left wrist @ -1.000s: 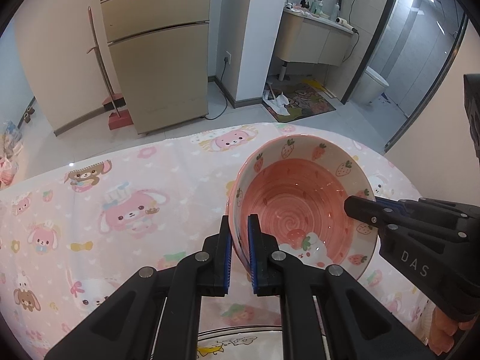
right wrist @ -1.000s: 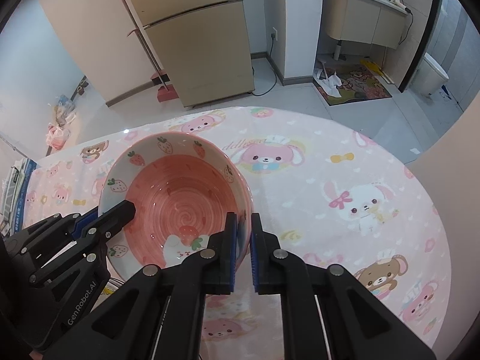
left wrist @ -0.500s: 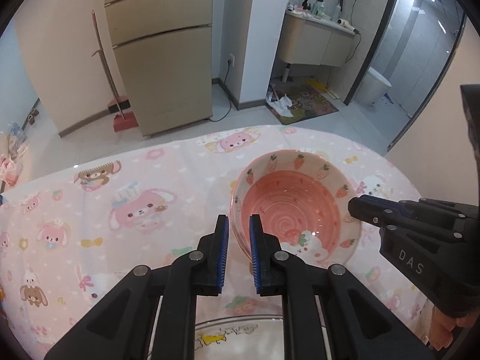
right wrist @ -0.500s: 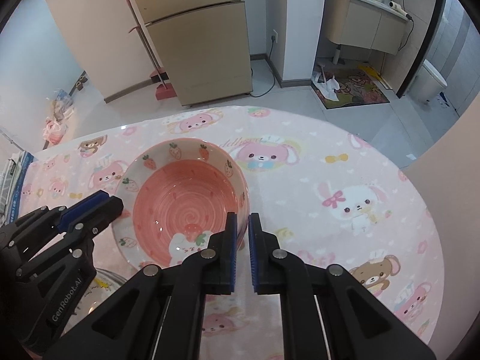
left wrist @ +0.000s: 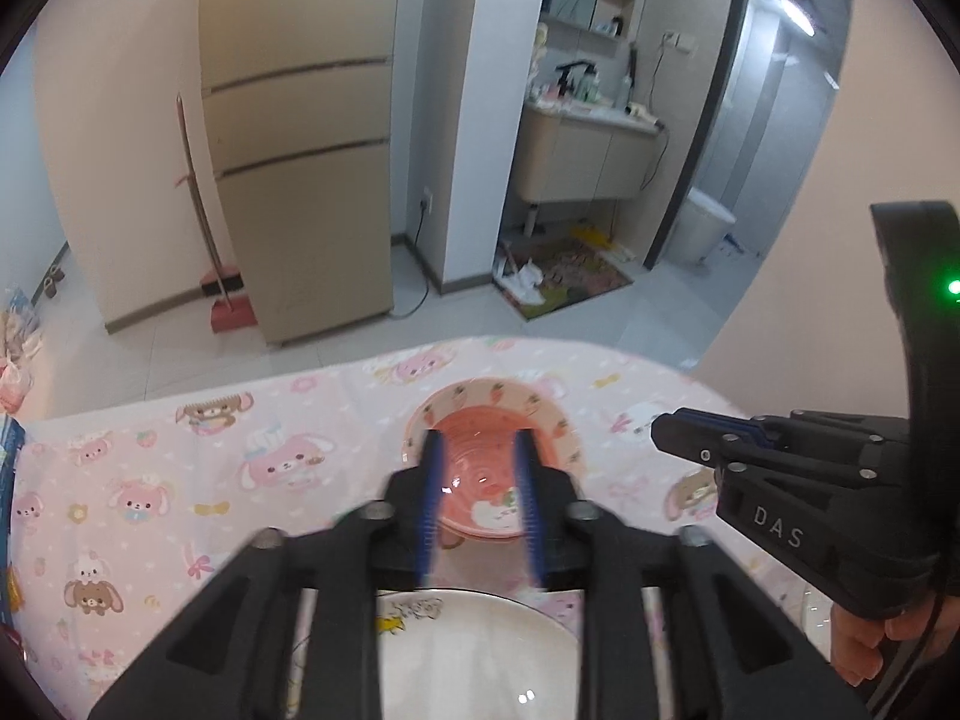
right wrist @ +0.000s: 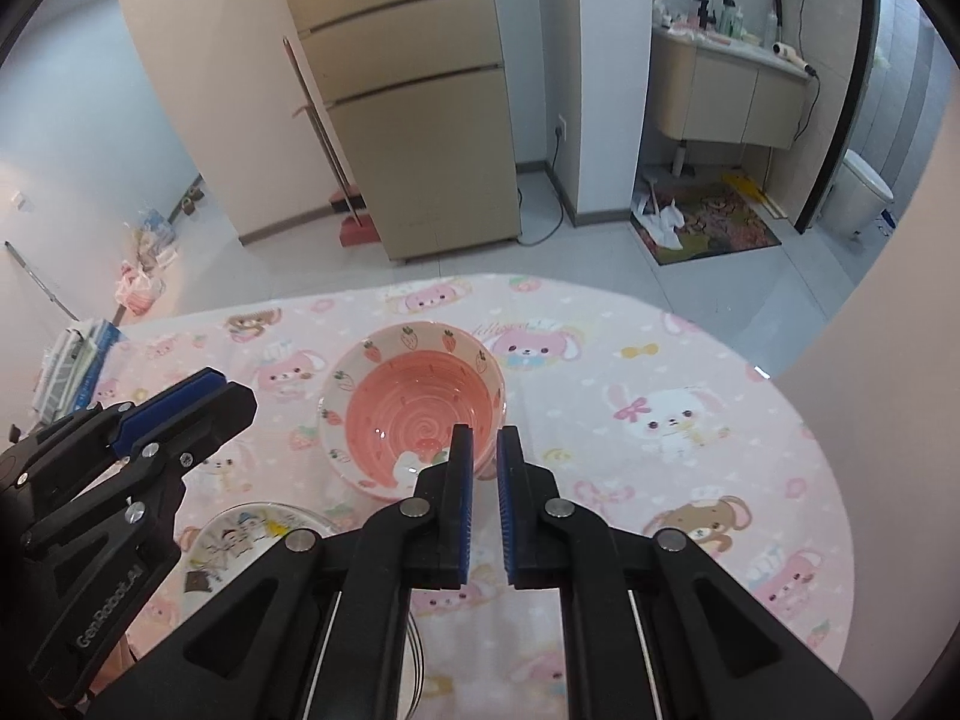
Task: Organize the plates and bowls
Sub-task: 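Open both tools off the nested pink bowl rim and lift away, then move both tools toward the white black-rimmed bowl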
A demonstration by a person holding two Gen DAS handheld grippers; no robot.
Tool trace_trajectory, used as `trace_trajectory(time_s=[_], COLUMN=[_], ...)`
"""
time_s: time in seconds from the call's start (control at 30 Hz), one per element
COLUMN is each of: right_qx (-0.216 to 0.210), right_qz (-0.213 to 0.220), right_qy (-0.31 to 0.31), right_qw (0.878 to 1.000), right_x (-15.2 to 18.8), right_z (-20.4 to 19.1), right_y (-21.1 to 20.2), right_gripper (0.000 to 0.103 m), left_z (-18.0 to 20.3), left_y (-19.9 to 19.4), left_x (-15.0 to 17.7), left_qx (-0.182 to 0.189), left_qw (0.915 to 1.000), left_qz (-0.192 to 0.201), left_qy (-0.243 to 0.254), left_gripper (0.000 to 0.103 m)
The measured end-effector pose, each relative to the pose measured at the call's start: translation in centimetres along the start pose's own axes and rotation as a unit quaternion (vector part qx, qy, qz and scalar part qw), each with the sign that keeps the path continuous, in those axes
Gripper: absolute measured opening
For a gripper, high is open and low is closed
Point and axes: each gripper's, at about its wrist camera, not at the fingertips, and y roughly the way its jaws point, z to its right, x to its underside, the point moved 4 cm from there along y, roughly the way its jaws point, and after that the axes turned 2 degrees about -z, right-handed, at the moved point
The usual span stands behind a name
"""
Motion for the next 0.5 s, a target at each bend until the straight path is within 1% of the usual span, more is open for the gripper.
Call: trace_trajectory(time_s=[0.03,0.07,0.1,0.13,0.2,0.23,0.27,0.3,0.33,0.37,0.43,0.5], right_qx=[0.000,0.001,0.002,0.004,0.006,0.008,0.011,0.016,0.021,0.026,0.036,0.047], right_qz=[0.005,0.010,0.016,0.021,0.031,0.037,0.044,0.052,0.059,0.069,0.083,0.094], right_qy=[0.000,0.000,0.000,0.001,0.005,0.009,0.014,0.019,0.023,0.027,0.031,0.037], right_qw=[1.000,1.000,1.000,1.000,0.999,0.999,0.999,0.998,0.998,0.997,0.995,0.994], right_x=[0.1,0.2,0.4,0.6,1.1,1.4,1.8,2.1,2.3,2.7,3.4,4.0], right_z=[0.1,0.3,0.6,0.8,1.6,2.0,2.6,3.1,3.6,4.3,5.4,6.3], right_y=[-0.7,-1.4,-2.1,-2.9,-4.4,-5.1,-6.0,-6.7,-7.3,-8.2,-9.6,-10.9], right_gripper=[0.007,0.008,0.009,0.010,0.017,0.020,0.028,0.039,0.043,0.046,0.047,0.054], left_z=[0.4,0.8,1.2,1.7,2.8,3.3,3.9,4.5,5.2,6.0,7.3,8.7], left_y=[-0.9,-1.9,-2.7,-3.4,-4.8,-5.3,-5.9,-6.5,-7.0,-7.4,-8.0,-8.5], left_x=[-0.1,-0.1,-0.2,-0.2,-0.1,-0.1,0.0,0.1,0.2,0.3,0.6,0.9], left_qx=[0.000,-0.001,-0.004,-0.008,-0.012,-0.011,-0.008,-0.005,-0.004,-0.002,0.005,0.013], left_qw=[0.9999,0.9996,0.9991,0.9985,0.9972,0.9967,0.9960,0.9949,0.9938,0.9929,0.9915,0.9900], left_qz=[0.012,0.027,0.041,0.052,0.067,0.073,0.081,0.092,0.102,0.109,0.115,0.119], left_qy=[0.002,0.006,0.010,0.015,0.028,0.033,0.037,0.040,0.043,0.049,0.062,0.075], left_gripper=[0.060,0.075,0.078,0.078,0.078,0.082,0.087,0.087,0.087,0.087,0.087,0.087])
